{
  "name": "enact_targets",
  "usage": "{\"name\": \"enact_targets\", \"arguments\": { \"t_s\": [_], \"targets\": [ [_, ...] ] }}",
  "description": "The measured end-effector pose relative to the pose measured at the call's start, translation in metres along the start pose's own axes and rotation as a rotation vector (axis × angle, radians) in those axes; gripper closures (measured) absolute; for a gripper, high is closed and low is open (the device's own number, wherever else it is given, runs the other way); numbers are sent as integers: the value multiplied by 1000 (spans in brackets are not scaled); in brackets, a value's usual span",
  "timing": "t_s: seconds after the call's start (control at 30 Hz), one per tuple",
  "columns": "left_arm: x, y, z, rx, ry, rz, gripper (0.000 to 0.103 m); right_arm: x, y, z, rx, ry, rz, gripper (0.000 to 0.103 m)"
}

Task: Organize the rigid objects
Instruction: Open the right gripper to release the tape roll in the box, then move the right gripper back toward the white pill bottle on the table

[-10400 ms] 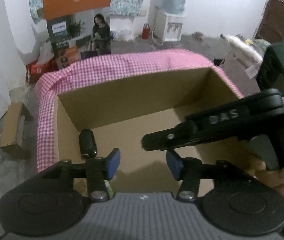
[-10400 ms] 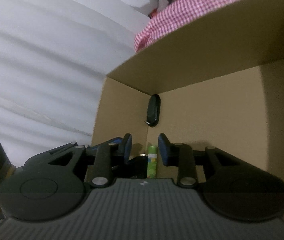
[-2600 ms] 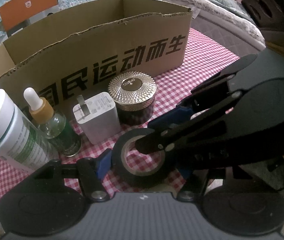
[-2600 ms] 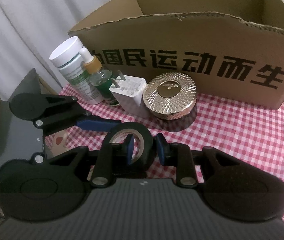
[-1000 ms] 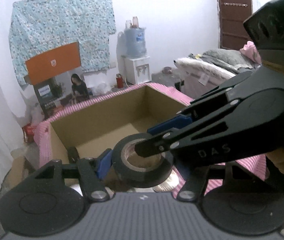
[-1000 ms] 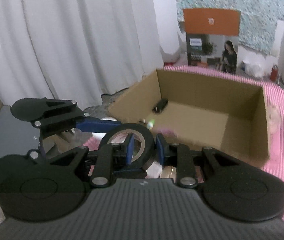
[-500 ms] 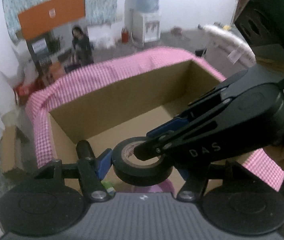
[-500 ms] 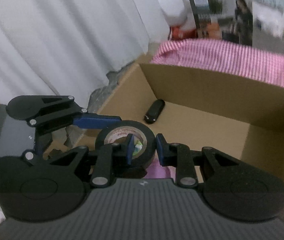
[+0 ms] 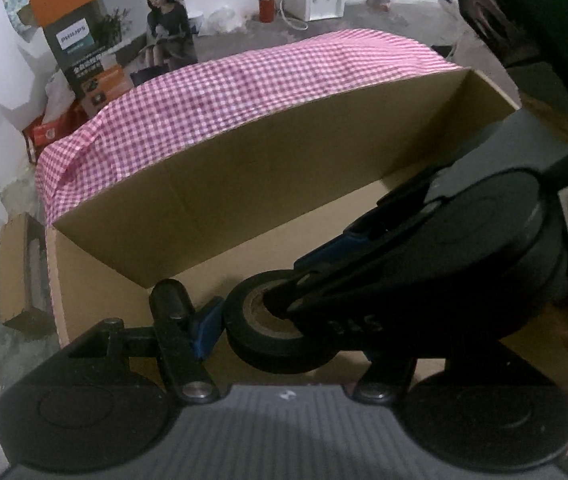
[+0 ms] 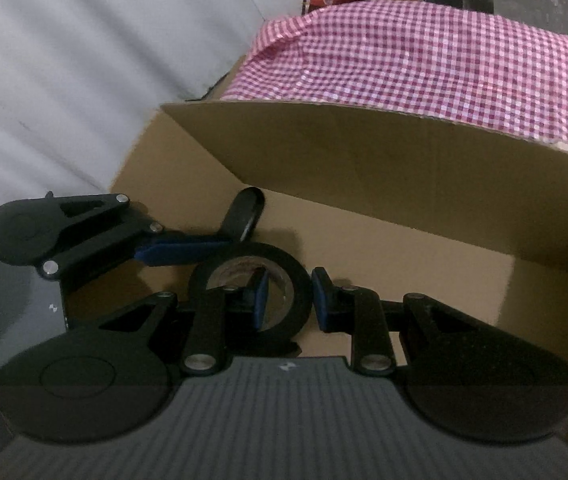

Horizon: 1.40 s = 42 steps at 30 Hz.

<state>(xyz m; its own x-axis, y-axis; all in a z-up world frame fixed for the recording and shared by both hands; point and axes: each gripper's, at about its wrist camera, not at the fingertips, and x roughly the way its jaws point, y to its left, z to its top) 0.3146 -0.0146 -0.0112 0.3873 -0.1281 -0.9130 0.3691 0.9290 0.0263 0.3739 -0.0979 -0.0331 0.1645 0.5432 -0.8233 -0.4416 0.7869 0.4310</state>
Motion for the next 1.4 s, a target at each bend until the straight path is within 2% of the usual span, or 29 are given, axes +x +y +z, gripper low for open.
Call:
{"name": "enact_targets", "arguments": {
  "t_s": [0.13,0.33,0.47,0.5,0.63,0.87,1.0,1.2,1.27,1.33,1.4],
  "targets": [
    [8,4,4,-23,21,3,35,12,-7,4,22,12,5,79],
    [5,3,4,-22,12,11,36,33,-22,9,89,44,29,77],
    [-2,3,4,-29,-8,22,34,30,-22,10,114,26,49,76],
    [-5,3,3,-34,-16,20,32,27,-22,10,119,19,52,73],
    [-27,3,-2,-60,-64,7,27,7,-20,8,130,-31,52,54],
    [-86,0,-18,-71,-191,18,19,-69,-6,-15,118,-191,83,44],
    [-128,-5,-36,-75,-289,16,11,-124,9,-47,92,-311,109,30],
    [-174,-16,-83,-73,-397,-22,9,-196,36,-129,23,-501,127,10],
    [-183,-21,-103,-69,-425,-25,9,-208,43,-157,16,-542,114,3],
    [-192,-30,-124,-44,-473,2,9,-213,51,-188,12,-572,90,1],
    [-196,-40,-142,-16,-484,9,8,-209,60,-213,12,-577,42,1]
  ]
}}
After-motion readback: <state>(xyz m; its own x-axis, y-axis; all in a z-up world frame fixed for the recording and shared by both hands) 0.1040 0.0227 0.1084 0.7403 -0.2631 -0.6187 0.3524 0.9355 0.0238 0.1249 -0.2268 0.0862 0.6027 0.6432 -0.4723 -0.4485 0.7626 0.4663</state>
